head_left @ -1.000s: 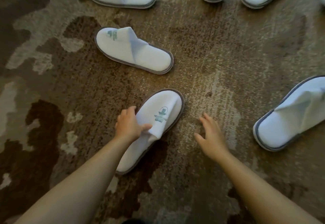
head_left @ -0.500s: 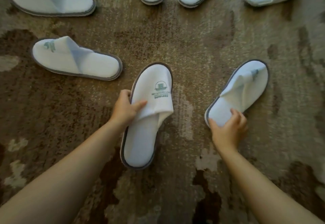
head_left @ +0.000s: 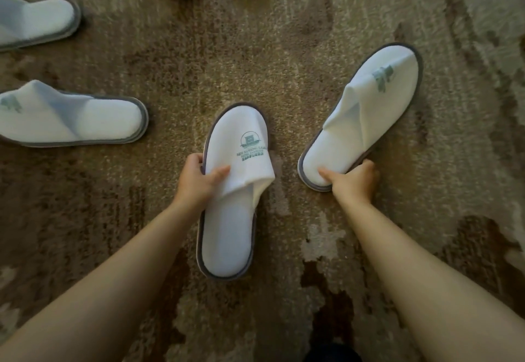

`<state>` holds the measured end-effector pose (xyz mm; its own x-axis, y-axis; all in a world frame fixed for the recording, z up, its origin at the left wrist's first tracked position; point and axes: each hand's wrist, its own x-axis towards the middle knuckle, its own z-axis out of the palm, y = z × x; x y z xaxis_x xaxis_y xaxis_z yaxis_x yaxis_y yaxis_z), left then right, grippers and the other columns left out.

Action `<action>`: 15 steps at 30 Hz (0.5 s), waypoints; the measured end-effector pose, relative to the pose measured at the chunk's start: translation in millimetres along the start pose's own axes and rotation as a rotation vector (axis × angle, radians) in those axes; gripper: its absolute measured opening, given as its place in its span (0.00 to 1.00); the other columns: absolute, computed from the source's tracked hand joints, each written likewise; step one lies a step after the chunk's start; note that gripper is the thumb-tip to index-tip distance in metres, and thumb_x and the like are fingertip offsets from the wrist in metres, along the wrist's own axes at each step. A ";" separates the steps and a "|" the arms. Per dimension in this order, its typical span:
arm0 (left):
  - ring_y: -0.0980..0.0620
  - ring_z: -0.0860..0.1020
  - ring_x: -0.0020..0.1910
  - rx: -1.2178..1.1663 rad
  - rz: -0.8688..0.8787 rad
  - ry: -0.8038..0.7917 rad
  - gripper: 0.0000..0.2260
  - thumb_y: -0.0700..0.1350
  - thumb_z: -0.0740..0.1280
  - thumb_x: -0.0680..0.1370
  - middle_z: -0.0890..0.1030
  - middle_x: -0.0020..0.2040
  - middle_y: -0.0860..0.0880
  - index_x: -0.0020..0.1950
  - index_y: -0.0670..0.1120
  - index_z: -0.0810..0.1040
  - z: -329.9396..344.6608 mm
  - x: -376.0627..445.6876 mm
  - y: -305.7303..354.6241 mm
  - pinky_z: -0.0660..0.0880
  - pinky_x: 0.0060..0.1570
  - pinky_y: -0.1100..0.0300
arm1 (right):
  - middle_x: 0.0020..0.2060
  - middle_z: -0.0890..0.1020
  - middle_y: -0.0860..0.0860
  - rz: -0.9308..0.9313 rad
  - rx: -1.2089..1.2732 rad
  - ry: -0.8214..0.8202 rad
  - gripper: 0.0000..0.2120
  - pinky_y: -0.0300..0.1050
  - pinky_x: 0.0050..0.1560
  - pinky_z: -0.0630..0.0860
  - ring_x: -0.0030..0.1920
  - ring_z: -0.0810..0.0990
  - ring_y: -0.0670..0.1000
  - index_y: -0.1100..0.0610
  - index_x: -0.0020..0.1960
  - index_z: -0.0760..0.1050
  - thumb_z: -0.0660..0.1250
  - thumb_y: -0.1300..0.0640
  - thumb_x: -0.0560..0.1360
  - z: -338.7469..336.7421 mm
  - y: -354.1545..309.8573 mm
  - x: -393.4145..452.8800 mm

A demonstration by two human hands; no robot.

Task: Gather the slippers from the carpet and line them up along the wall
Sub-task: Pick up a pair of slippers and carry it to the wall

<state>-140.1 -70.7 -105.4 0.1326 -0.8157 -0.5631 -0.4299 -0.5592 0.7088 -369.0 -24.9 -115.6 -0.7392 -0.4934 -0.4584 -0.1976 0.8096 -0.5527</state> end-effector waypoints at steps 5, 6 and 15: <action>0.57 0.74 0.40 -0.056 -0.008 0.010 0.13 0.46 0.69 0.71 0.73 0.40 0.55 0.49 0.47 0.68 -1.0 -2.8 5.0 0.71 0.34 0.61 | 0.58 0.74 0.61 -0.078 0.102 -0.063 0.29 0.46 0.55 0.69 0.57 0.73 0.58 0.65 0.57 0.66 0.75 0.59 0.62 2.0 -1.8 0.9; 0.56 0.74 0.40 -0.073 -0.016 0.010 0.12 0.46 0.69 0.71 0.74 0.41 0.54 0.50 0.47 0.68 -3.4 -5.5 8.3 0.72 0.35 0.60 | 0.57 0.74 0.60 -0.102 0.130 -0.094 0.27 0.43 0.51 0.68 0.55 0.74 0.56 0.64 0.57 0.66 0.74 0.60 0.64 1.1 -3.5 -2.5; 0.53 0.75 0.46 -0.211 -0.028 -0.007 0.10 0.44 0.63 0.75 0.74 0.45 0.52 0.53 0.46 0.66 -74.5 -106.9 138.3 0.75 0.47 0.57 | 0.46 0.72 0.52 -0.199 0.242 -0.205 0.19 0.33 0.36 0.65 0.46 0.72 0.50 0.64 0.56 0.66 0.69 0.64 0.69 -110.1 -83.5 -76.6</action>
<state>-147.1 -71.9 84.4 0.1351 -0.7985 -0.5867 -0.2296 -0.6012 0.7654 -366.8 -19.7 42.3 -0.5523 -0.7069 -0.4419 -0.1483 0.6049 -0.7823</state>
